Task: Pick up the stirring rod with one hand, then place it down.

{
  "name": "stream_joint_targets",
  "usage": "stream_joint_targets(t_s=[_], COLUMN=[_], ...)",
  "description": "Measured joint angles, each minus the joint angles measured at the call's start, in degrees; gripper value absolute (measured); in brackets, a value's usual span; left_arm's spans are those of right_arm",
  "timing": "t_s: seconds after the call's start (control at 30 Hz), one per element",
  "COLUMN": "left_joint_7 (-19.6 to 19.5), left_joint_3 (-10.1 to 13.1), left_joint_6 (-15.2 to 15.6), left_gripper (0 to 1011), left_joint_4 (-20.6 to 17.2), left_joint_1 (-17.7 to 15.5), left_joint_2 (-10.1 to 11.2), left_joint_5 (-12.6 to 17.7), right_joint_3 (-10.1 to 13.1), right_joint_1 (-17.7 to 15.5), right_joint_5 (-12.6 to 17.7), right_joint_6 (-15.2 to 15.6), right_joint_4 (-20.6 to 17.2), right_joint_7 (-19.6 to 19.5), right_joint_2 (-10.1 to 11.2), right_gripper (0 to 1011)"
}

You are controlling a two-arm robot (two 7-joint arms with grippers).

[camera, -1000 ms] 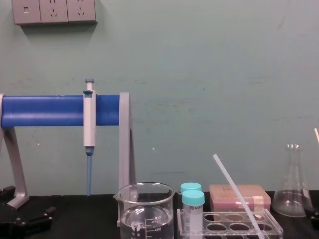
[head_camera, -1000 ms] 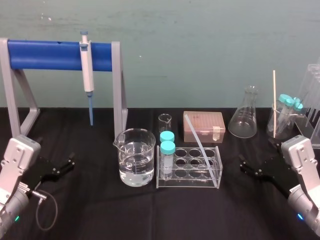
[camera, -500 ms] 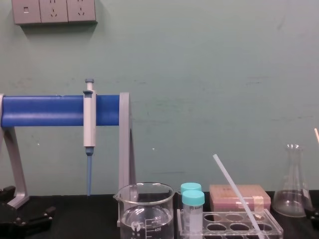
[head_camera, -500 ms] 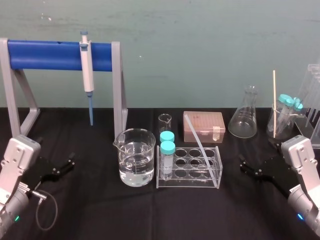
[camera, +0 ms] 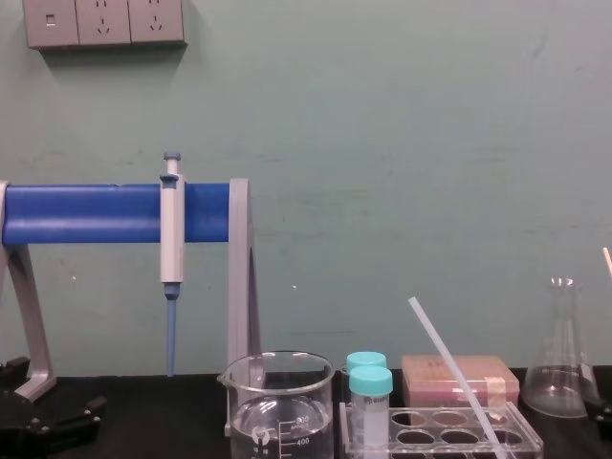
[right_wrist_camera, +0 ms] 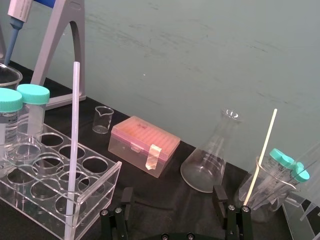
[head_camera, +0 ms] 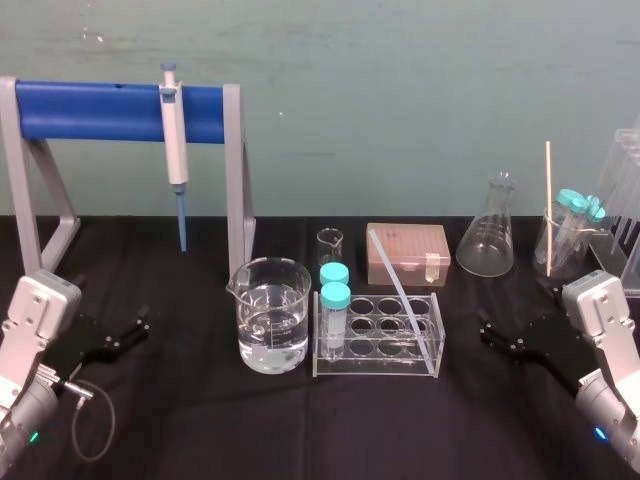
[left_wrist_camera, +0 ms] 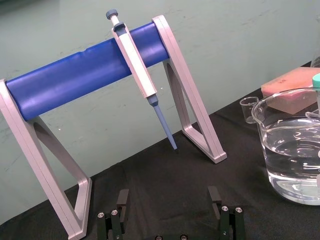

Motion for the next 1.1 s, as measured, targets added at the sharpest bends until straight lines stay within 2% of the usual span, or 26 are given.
stream_joint_targets(t_s=[0.93, 1.1], left_joint_7=[0.0, 0.0], left_joint_3=[0.0, 0.0], left_joint_6=[0.0, 0.0], left_gripper=[1000, 1000], left_joint_4=[0.0, 0.0], left_joint_1=[0.0, 0.0], left_joint_2=[0.0, 0.0], left_joint_5=[0.0, 0.0], right_joint_3=[0.0, 1.07], right_joint_1=[0.0, -0.32], right_joint_5=[0.0, -0.71], right_joint_6=[0.0, -2.5], right_joint_4=[0.0, -0.34], right_joint_7=[0.0, 0.92], right_joint_2=[0.0, 0.26], right_gripper=[1000, 1000])
